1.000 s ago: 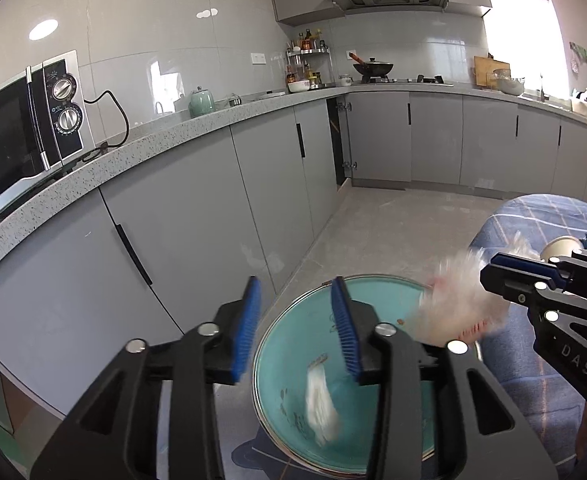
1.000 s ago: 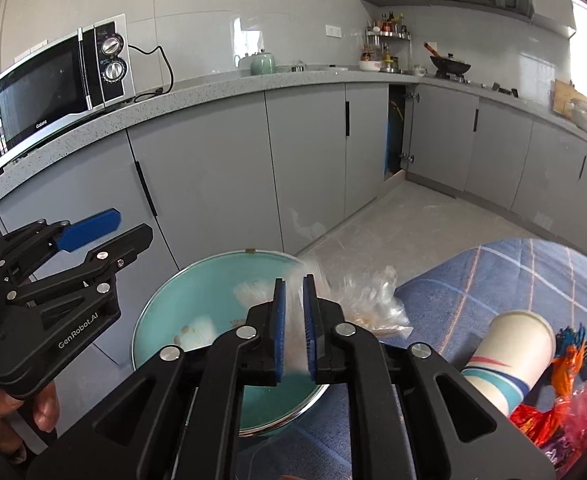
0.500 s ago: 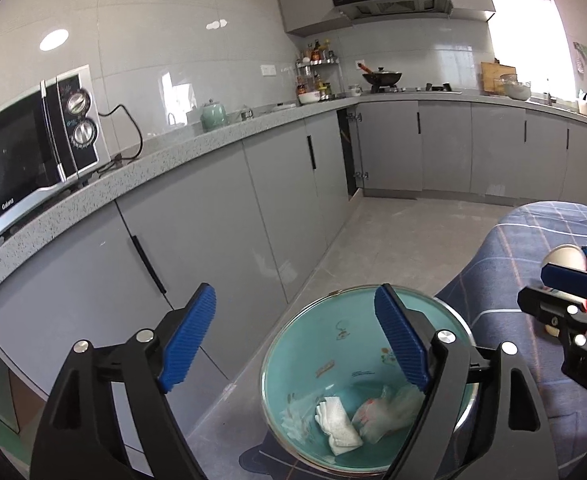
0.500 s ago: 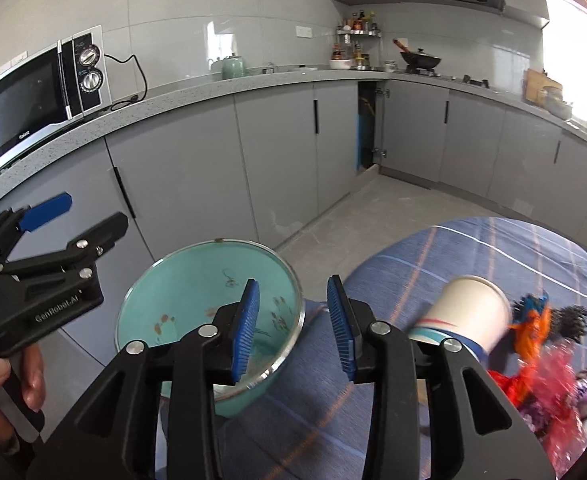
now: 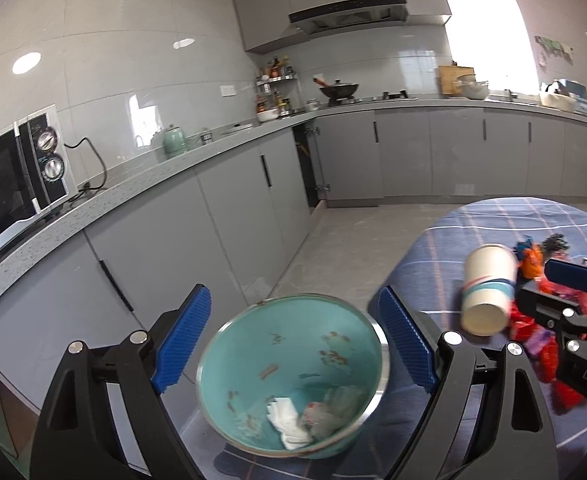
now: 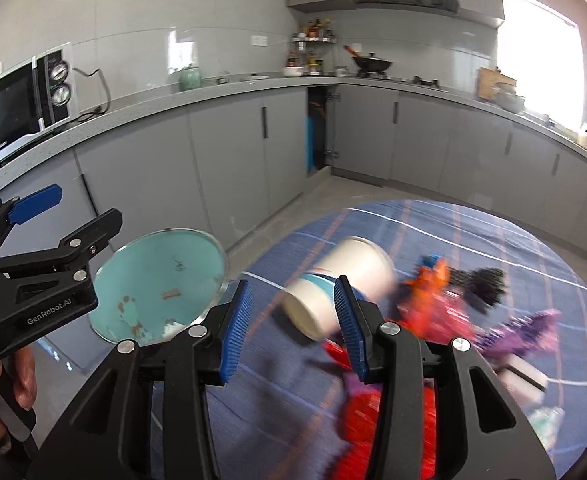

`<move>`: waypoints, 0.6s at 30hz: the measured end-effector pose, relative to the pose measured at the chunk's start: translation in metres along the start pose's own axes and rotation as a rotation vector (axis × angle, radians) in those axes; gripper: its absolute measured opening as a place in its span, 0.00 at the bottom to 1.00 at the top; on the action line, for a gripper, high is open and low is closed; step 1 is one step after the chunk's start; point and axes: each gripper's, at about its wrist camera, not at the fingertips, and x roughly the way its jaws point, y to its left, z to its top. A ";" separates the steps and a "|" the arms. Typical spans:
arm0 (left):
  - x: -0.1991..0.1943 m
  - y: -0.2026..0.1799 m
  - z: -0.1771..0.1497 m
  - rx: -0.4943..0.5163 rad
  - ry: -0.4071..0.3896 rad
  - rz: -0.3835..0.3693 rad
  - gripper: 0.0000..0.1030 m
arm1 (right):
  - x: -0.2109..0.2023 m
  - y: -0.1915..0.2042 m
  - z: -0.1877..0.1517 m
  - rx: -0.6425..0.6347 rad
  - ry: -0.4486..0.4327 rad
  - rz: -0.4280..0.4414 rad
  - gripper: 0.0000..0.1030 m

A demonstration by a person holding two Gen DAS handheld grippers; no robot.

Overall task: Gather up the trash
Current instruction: 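Move both tools back to the table over the trash pile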

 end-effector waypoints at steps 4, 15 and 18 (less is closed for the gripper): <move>-0.008 -0.023 -0.001 0.013 -0.007 -0.043 0.83 | -0.024 -0.024 -0.010 0.036 -0.011 -0.052 0.43; -0.035 -0.088 -0.007 0.068 -0.037 -0.165 0.83 | -0.073 -0.080 -0.046 0.134 -0.011 -0.184 0.45; -0.042 -0.101 -0.009 0.084 -0.048 -0.194 0.83 | -0.083 -0.090 -0.056 0.161 -0.009 -0.210 0.45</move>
